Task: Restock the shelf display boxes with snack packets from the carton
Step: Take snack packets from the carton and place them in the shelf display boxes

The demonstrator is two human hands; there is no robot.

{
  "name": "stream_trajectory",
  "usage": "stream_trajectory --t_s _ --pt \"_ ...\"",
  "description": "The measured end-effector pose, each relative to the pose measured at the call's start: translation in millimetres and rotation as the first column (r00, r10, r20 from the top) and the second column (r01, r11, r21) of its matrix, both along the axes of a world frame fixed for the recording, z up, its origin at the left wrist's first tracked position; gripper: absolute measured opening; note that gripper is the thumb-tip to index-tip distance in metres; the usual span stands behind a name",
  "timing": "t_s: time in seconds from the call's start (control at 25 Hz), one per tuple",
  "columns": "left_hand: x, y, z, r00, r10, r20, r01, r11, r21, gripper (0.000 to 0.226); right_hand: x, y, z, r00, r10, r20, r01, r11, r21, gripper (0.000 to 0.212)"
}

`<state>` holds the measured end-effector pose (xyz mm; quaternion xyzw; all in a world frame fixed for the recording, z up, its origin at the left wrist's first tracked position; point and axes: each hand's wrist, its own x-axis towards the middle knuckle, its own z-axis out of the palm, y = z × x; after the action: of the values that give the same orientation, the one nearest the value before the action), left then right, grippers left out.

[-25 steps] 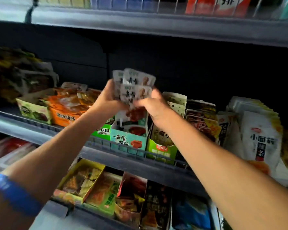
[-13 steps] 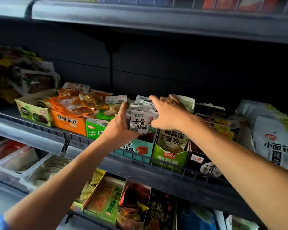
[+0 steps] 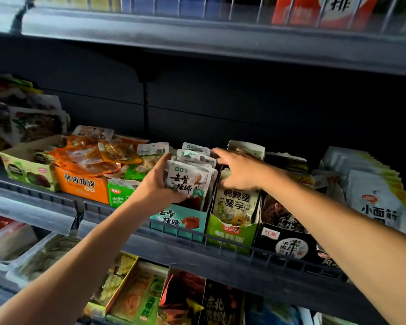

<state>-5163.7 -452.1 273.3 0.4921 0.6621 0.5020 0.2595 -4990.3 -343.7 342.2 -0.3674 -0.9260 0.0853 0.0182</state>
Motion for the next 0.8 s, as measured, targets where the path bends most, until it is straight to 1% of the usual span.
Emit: stream_trajectory --t_s 0.04,0.08,0.12,0.16,0.2,0.24,0.32,0.36,0.44,0.56,0.6,0.64,0.68,0.72,0.76,0.8 --pt "0.0 0.0 -1.1 1.000 -0.006 0.007 0.006 1.000 0.002 0.109 2.3 1.8 -3.4 0.999 -0.019 -0.045 0.022 0.996 0.082 0.079" --pt "0.2 0.0 -1.6 1.000 -0.011 0.011 0.011 1.000 0.001 0.111 3.8 2.2 -5.5 0.996 -0.014 -0.087 0.033 0.974 0.224 0.065" --pt "-1.5 0.7 -2.5 1.000 -0.017 0.016 0.017 1.000 -0.002 0.114 5.3 -0.5 -6.5 0.996 0.029 -0.090 0.007 0.928 0.373 0.048" --pt "-3.8 1.9 -3.2 0.999 -0.022 0.026 0.022 1.000 -0.006 0.116 6.8 -5.3 -7.5 0.995 0.095 -0.043 -0.063 0.877 0.476 0.035" --pt "-5.0 2.0 -2.8 0.999 -0.028 0.038 0.029 1.000 -0.010 0.118 9.5 -10.2 -8.6 0.986 0.164 0.033 -0.157 0.837 0.524 0.030" --pt "-5.3 0.8 -1.6 0.998 -0.030 0.049 0.030 0.999 -0.015 0.118 11.8 -13.8 -9.2 0.965 0.226 0.137 -0.264 0.800 0.539 0.031" --pt "-4.1 -1.4 1.1 0.998 -0.029 0.055 0.030 0.999 -0.023 0.117 12.1 -19.8 -7.0 0.906 0.264 0.331 -0.409 0.745 0.527 0.037" --pt "-3.1 -2.7 2.4 0.998 -0.032 0.051 0.034 0.999 -0.028 0.117 8.9 -22.9 -6.5 0.885 0.239 0.399 -0.427 0.757 0.494 0.040" --pt "-0.4 -4.4 5.2 0.998 -0.038 0.049 0.040 0.998 -0.044 0.115 -1.4 -28.2 -8.2 0.864 0.182 0.469 -0.406 0.803 0.436 0.047" --pt "-0.1 -6.5 6.4 0.996 -0.041 0.073 0.043 0.999 -0.022 0.117 -13.4 -32.3 -17.8 0.827 0.159 0.540 -0.429 0.800 0.420 0.055" --pt "-0.3 -7.7 6.0 0.996 -0.050 0.069 0.050 0.999 0.003 0.119 -12.5 -32.9 -19.7 0.824 0.182 0.536 -0.432 0.813 0.389 0.052" --pt "0.2 -9.5 5.5 0.997 -0.064 0.051 0.062 0.998 0.027 0.120 -11.0 -31.9 -19.0 0.842 0.219 0.493 -0.421 0.837 0.349 0.045" --pt "0.3 -10.7 4.1 0.996 -0.078 0.031 0.077 0.996 0.043 0.121 -10.4 -28.4 -16.2 0.886 0.259 0.386 -0.390 0.866 0.314 0.038" --pt "0.5 -11.2 2.9 0.996 -0.086 0.015 0.086 0.995 0.046 0.122 -12.3 -21.2 -11.8 0.934 0.279 0.221 -0.340 0.886 0.315 0.033" --pt "1.2 -10.6 2.5 0.996 -0.089 0.004 0.088 0.995 0.044 0.123 -15.6 -12.2 -5.9 0.964 0.258 0.065 -0.264 0.894 0.361 0.029" --pt "1.4 -9.6 1.9 0.996 -0.087 0.005 0.087 0.995 0.041 0.123 -20.1 -4.3 1.7 0.977 0.211 -0.019 -0.184 0.888 0.421 0.026"
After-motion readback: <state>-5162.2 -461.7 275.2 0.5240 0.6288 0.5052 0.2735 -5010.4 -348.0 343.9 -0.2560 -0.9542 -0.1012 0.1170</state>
